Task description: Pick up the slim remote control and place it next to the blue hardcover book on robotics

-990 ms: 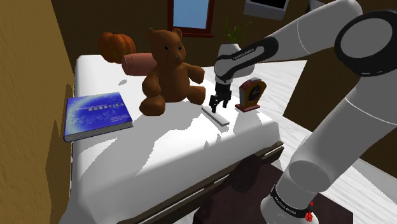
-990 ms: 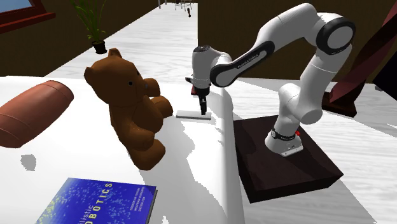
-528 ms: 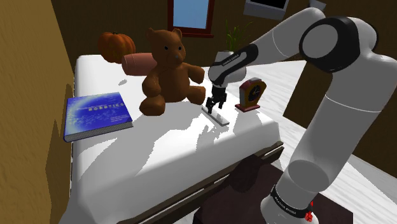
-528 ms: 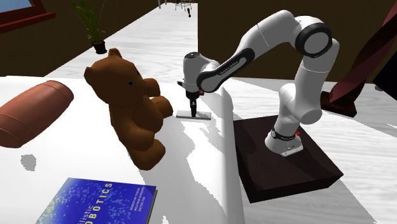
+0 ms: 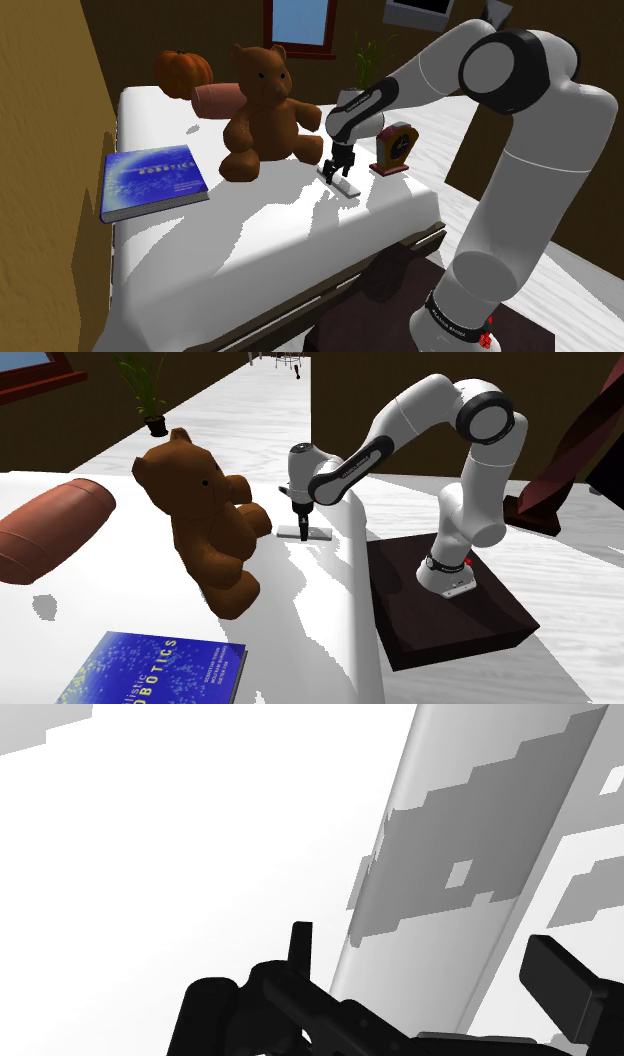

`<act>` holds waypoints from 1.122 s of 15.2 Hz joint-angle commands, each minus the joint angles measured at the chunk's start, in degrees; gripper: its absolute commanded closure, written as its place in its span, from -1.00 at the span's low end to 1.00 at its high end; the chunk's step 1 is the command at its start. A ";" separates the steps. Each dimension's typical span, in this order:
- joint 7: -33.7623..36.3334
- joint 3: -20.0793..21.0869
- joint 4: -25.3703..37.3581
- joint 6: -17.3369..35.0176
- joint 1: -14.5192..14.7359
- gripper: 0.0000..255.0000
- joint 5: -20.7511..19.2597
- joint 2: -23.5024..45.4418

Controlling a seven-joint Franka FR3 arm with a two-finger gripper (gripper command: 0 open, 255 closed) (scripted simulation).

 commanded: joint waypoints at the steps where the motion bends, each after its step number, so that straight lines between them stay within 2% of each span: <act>1: -0.01 0.00 -0.01 0.08 0.00 -1.00 0.02 0.06; 5: -0.01 0.00 -0.01 0.07 0.00 -1.00 0.02 0.05; 6: -0.01 0.00 -0.01 0.07 0.00 1.00 0.02 0.05; 15: -0.01 0.00 -0.01 0.08 0.00 1.00 0.02 0.06; 17: 0.22 -0.04 0.52 -1.41 0.04 1.00 -0.32 -0.94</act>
